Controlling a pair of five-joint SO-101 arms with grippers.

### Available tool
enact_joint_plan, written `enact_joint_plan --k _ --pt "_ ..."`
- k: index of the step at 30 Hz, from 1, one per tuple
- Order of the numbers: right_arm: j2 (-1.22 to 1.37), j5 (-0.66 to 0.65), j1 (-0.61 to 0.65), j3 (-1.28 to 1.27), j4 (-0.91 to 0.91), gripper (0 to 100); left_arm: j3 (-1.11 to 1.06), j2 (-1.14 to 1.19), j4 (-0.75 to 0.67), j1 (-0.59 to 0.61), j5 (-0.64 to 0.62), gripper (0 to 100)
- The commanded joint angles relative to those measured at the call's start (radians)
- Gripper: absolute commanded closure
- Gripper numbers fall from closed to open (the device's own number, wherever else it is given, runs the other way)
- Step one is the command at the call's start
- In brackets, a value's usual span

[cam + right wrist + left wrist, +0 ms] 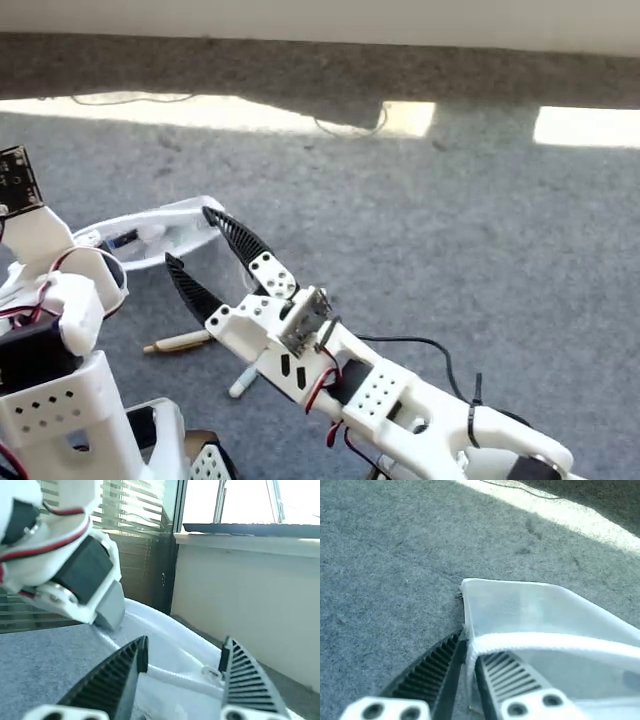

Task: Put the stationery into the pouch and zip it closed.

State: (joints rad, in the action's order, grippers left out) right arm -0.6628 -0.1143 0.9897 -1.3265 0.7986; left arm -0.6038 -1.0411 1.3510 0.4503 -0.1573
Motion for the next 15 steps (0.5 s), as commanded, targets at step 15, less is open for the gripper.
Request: enact_joint_plan --k 15 --pt "-0.441 0.284 -0.277 0.305 -0.947 78.6 0.008 -0.022 -0.011 0.061 0.002 99"
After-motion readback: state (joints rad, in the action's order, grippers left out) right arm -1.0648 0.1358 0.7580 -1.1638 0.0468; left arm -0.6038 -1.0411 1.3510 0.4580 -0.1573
